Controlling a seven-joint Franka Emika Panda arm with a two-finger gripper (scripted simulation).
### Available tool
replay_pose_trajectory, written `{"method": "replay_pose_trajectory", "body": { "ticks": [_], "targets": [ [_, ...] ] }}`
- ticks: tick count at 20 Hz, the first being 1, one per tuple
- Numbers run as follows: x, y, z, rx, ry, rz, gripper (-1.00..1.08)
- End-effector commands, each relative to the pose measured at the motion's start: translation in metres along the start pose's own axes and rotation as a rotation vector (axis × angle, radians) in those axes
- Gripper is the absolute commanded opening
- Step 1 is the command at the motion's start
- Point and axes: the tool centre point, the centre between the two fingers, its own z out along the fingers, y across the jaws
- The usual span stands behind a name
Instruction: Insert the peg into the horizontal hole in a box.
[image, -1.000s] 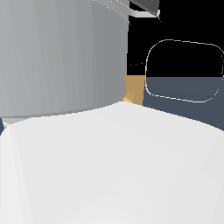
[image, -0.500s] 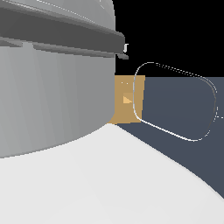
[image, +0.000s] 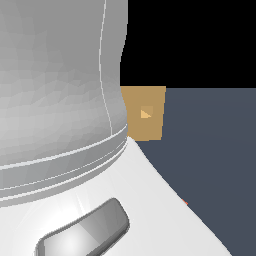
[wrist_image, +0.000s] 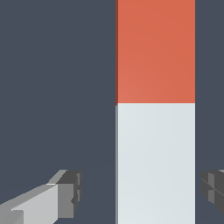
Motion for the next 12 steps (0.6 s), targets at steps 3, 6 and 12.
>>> {"method": "replay_pose_trajectory", "body": {
  "ticks": [3,6,12],
  "targets": [
    [0.0007,0.0009,0.0041,-0.001,0.001,0.0,-1.0],
    [0.0007,0.0009,0.0041,-0.001,0.001,0.0,-1.0],
    [0.0007,0.0009,0.0041,-0.001,0.001,0.0,-1.0]
  ]
}}
